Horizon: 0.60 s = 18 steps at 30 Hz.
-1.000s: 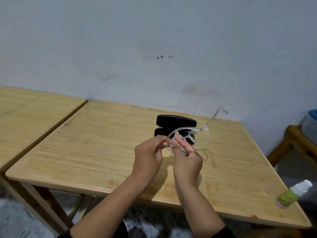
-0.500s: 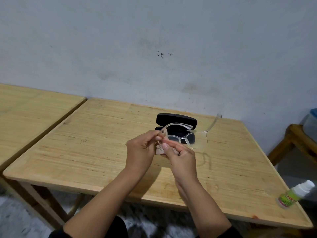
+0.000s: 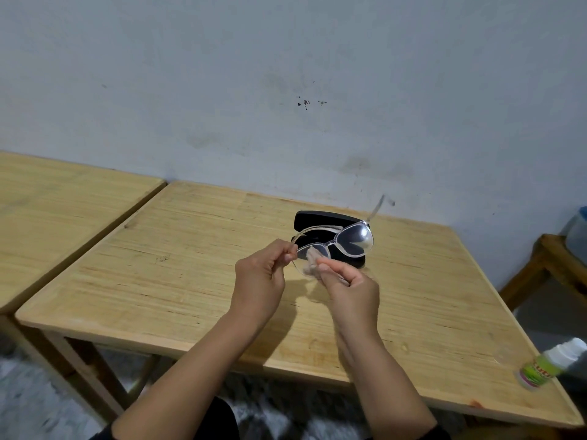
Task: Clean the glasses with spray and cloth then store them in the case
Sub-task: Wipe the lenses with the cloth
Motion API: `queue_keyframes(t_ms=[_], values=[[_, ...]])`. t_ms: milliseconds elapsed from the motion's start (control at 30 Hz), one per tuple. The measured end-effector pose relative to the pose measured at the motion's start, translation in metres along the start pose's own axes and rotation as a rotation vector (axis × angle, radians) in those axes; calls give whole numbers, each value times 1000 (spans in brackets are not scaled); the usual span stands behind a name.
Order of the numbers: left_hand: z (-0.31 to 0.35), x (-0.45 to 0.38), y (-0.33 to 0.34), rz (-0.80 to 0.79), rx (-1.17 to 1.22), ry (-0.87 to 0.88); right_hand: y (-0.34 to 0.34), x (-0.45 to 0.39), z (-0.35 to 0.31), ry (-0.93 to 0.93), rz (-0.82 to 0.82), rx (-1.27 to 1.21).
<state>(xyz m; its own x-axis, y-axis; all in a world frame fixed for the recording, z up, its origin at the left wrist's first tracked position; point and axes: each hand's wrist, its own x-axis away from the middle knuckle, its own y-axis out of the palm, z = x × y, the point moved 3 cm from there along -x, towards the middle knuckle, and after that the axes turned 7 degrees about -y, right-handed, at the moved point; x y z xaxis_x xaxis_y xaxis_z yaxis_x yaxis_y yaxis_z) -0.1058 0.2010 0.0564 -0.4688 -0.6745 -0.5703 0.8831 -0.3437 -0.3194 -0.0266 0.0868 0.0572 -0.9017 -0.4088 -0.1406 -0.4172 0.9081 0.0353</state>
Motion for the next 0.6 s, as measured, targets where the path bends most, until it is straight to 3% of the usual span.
queue_keyframes(t_ms=[133, 267, 400, 600], values=[[2, 9, 7, -53, 41, -10, 3, 7, 0, 6, 262, -215], [11, 16, 15, -94, 90, 14, 8, 12, -3, 27, 399, -321], [15, 18, 19, -97, 121, 40, 7, 11, -4, 36, 391, -362], [21, 10, 16, -120, 80, 93, 9, 14, -1, 80, 253, -386]])
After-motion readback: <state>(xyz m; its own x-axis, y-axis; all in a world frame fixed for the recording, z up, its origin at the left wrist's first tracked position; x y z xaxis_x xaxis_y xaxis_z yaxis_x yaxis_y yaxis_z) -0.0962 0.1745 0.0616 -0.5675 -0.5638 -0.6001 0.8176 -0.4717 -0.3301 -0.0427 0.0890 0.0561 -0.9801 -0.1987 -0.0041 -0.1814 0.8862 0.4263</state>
